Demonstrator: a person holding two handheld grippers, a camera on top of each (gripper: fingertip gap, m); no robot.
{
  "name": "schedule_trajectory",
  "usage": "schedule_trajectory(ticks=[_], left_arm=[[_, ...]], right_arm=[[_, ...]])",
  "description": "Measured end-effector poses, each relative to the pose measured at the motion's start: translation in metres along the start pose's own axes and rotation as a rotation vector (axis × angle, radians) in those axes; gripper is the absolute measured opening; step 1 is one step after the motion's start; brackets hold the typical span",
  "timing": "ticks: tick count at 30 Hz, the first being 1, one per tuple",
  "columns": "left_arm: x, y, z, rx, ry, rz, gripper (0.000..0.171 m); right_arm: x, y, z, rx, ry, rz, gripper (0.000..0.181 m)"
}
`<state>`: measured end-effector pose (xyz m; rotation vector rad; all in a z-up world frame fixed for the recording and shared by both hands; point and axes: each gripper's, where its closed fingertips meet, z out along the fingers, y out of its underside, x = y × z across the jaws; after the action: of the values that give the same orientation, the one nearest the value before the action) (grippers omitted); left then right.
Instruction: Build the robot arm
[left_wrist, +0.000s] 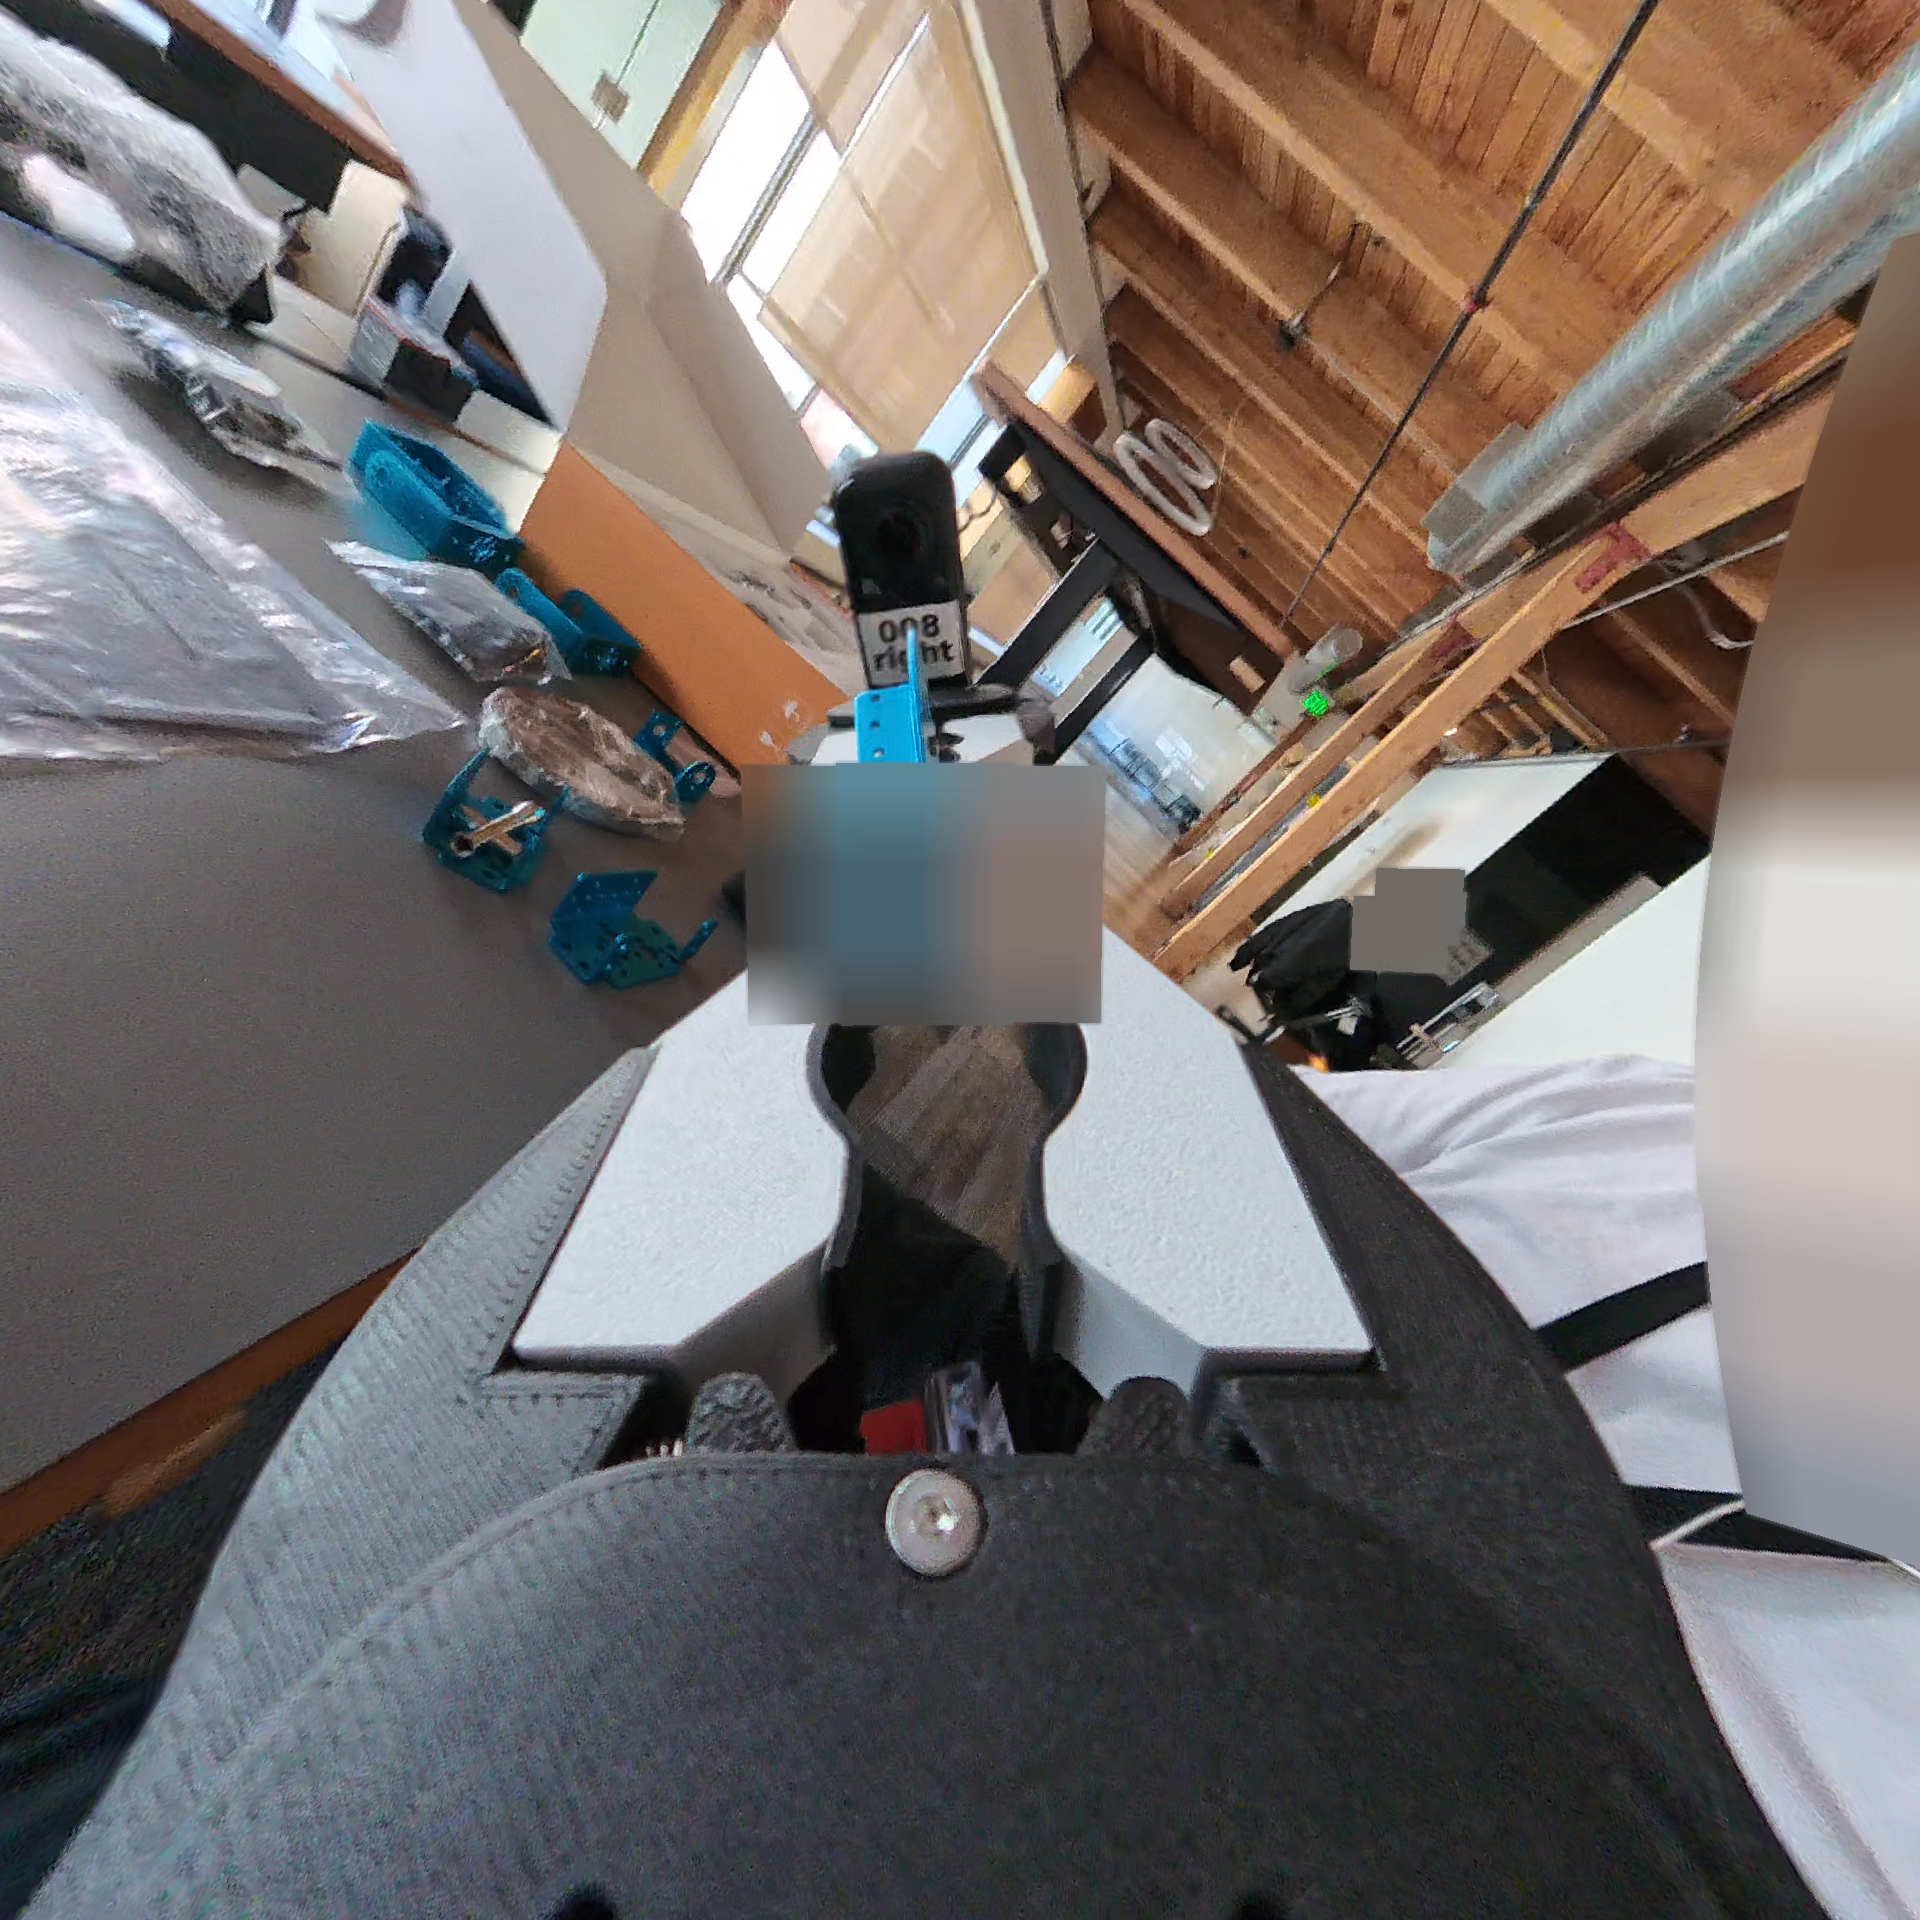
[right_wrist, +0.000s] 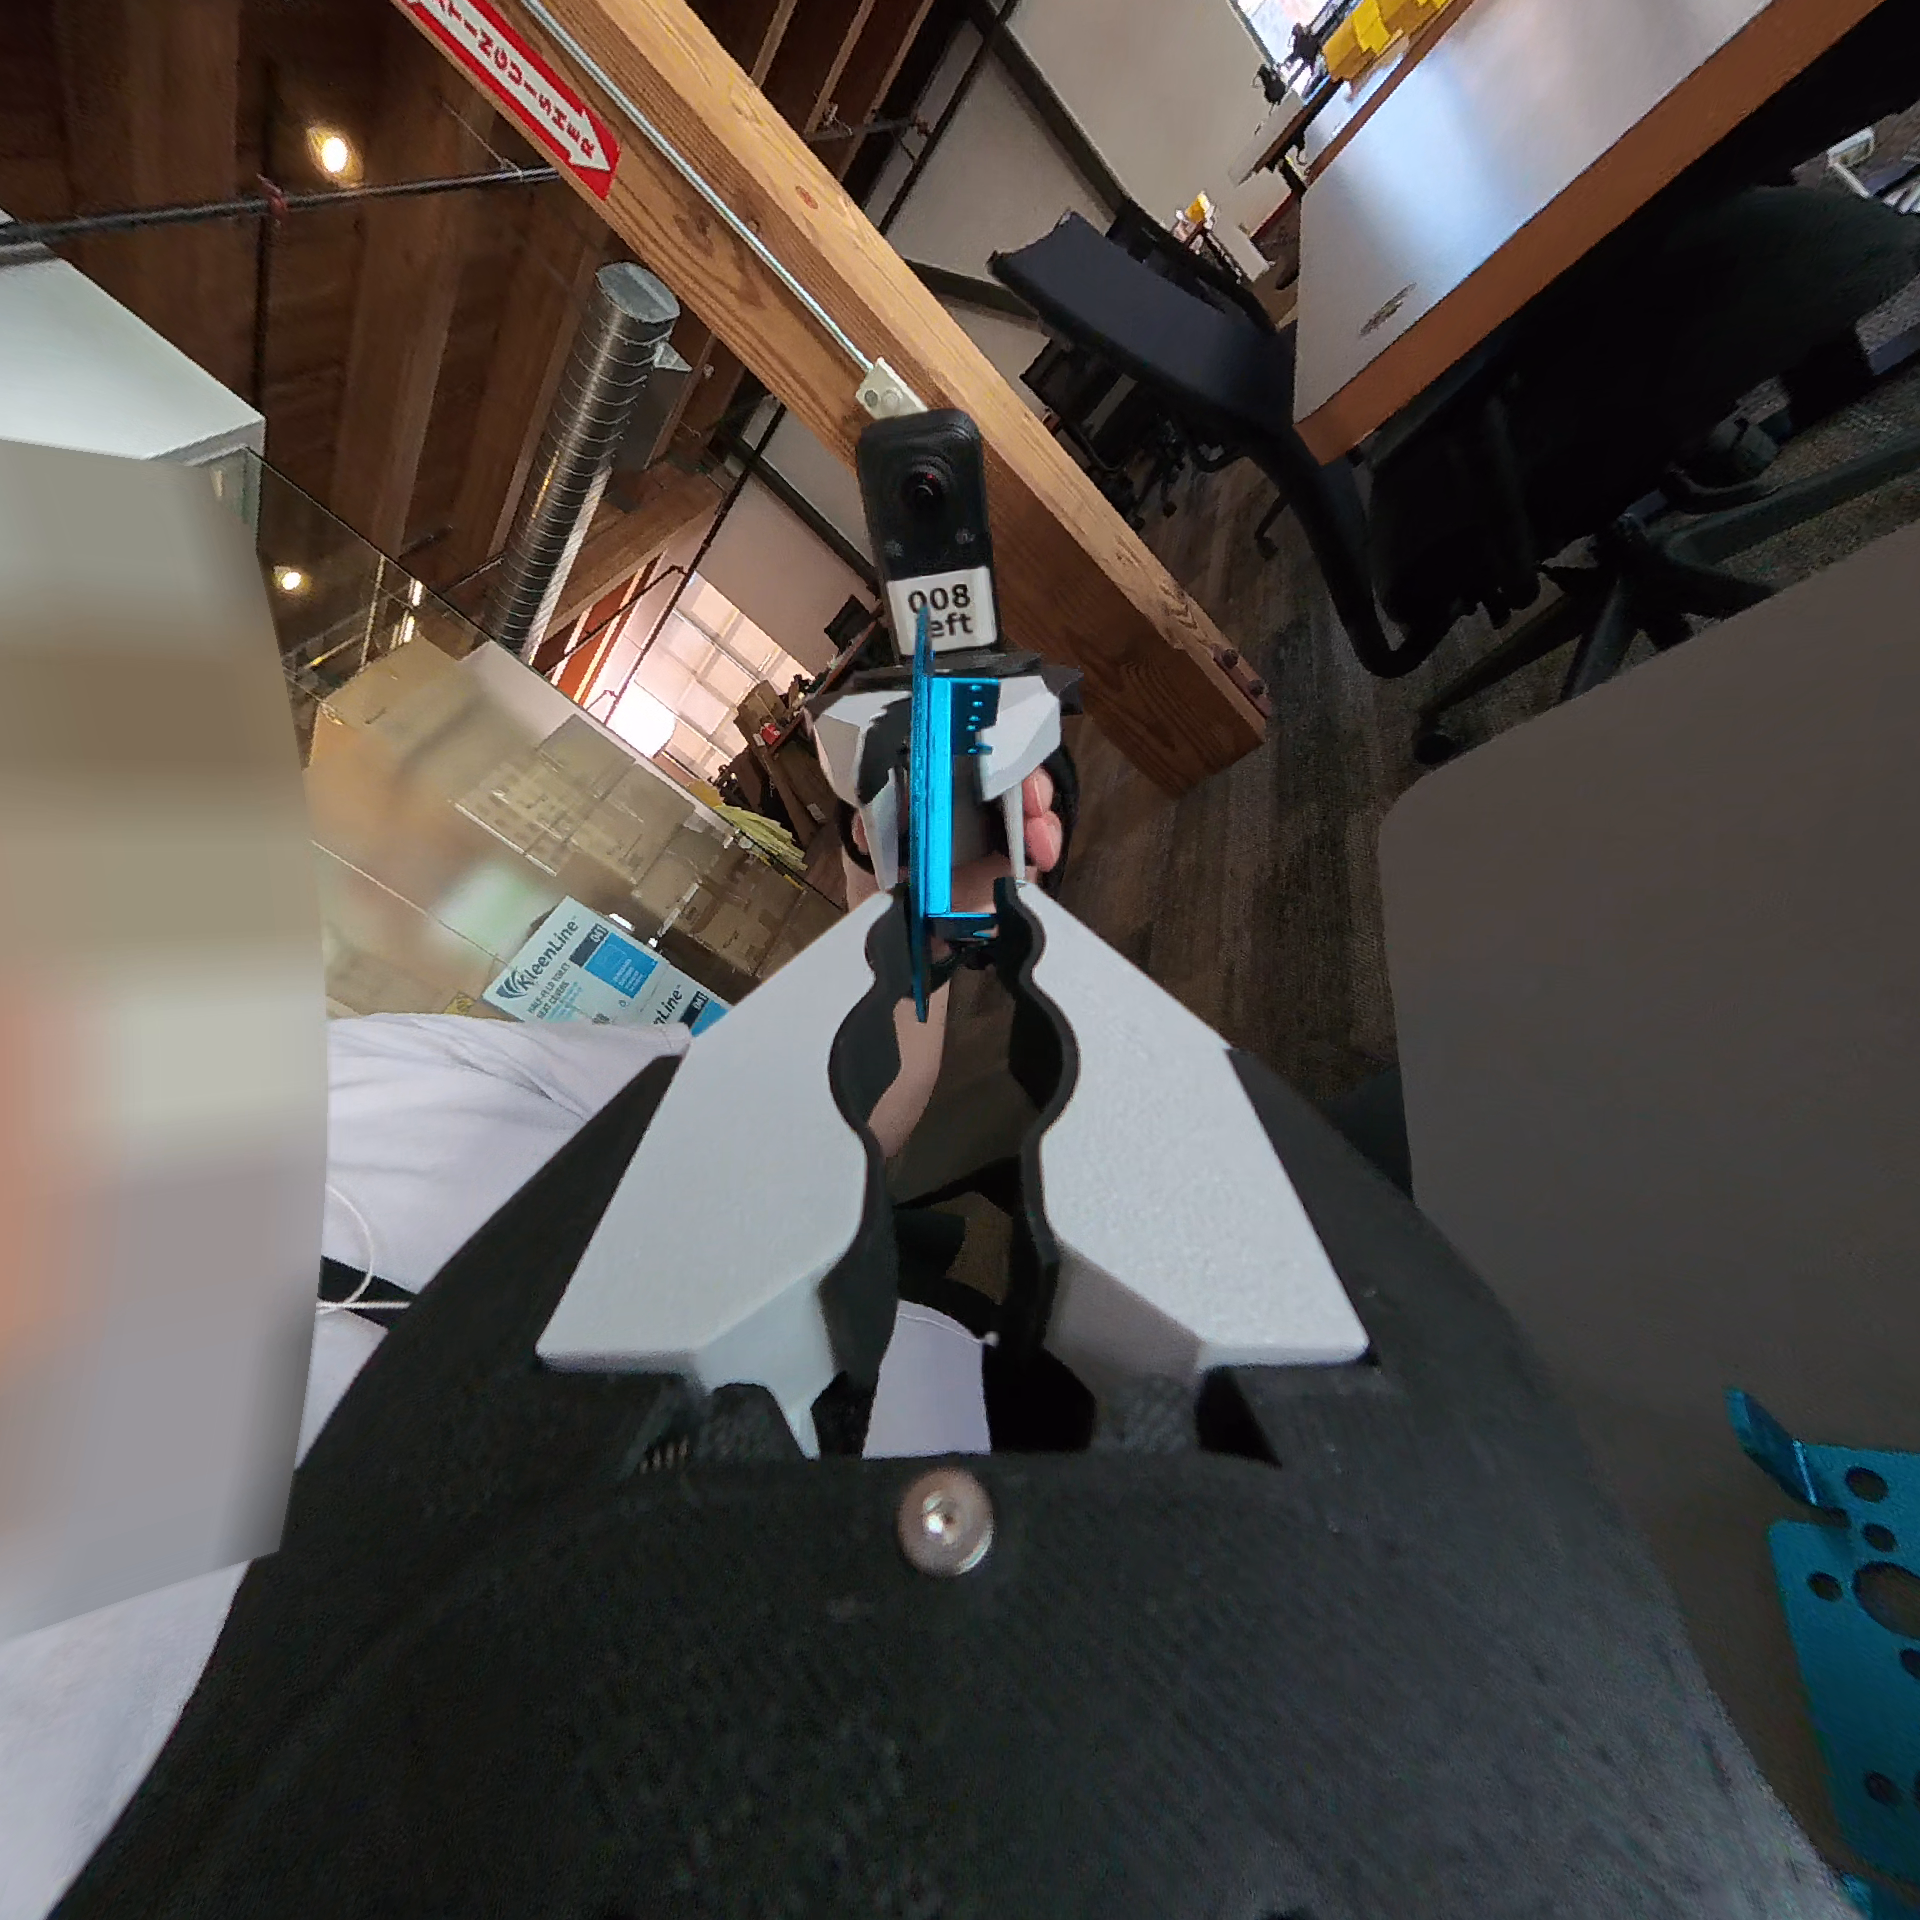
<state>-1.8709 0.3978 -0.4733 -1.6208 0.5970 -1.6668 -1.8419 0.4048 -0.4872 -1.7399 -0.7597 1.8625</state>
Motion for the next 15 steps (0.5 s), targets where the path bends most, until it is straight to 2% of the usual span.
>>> schedule_trajectory(ticks=[5, 10, 15], left_arm=[[-0.003, 0.013, 0.012, 0.031, 0.017, 0.032, 0.004], [-0.008, 0.014, 0.013, 0.089, 0.031, 0.038, 0.003], [-0.009, 0.021, 0.019, 0.078, 0.037, 0.043, 0.003]], right_arm=[[-0.001, 0.003, 0.005, -0.009, 0.009, -0.062, 0.014], [0.003, 0.004, 0.003, -0.023, 0.034, -0.113, 0.015], [0.004, 0.009, 0.009, -0.066, 0.067, -0.213, 0.015]])
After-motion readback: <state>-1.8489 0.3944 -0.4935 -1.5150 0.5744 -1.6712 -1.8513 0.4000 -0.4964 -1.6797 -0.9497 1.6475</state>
